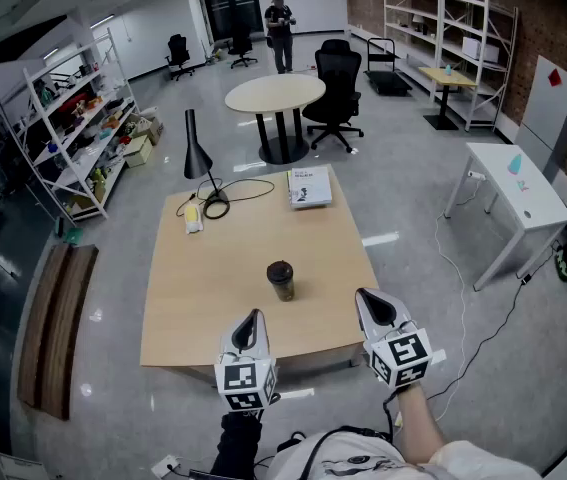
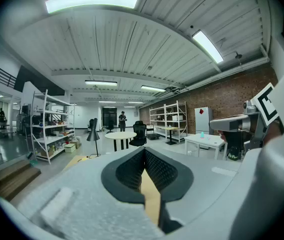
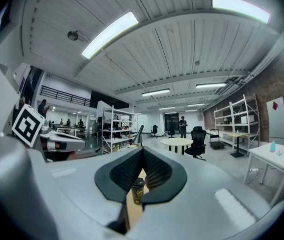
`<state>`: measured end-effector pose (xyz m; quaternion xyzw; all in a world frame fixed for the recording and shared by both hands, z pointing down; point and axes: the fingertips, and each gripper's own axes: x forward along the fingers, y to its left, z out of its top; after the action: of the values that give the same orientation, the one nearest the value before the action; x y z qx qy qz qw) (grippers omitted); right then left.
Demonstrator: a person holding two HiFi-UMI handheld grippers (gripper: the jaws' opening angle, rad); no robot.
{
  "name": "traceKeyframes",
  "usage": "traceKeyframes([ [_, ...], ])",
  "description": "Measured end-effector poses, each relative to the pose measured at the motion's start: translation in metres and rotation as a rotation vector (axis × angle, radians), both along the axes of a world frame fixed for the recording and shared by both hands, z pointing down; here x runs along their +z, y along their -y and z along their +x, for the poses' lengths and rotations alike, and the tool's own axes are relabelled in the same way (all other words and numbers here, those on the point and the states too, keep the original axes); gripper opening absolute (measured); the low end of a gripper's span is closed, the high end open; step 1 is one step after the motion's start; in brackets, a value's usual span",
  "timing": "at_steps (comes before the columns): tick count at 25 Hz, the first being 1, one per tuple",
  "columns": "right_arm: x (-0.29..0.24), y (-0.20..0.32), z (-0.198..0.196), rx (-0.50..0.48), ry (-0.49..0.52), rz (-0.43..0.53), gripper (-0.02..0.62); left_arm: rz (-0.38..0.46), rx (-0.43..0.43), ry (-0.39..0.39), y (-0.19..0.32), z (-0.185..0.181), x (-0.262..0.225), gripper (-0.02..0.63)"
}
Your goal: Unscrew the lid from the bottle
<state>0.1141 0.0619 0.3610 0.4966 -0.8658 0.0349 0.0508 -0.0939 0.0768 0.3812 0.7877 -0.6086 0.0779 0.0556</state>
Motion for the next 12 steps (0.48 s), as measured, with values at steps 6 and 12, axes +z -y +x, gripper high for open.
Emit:
traceKeyframes([
  [6, -0.002, 0.006, 0.014, -0.016, 0.003, 0.018, 0.002, 0.013, 0.014, 0.001, 0.007, 0.02, -0.003, 0.002],
  [12, 0.003, 0.001, 0.028, -0.036, 0.028, 0.018, 0.003, -0.029, 0.005, 0.006, 0.007, 0.035, 0.015, 0.003],
])
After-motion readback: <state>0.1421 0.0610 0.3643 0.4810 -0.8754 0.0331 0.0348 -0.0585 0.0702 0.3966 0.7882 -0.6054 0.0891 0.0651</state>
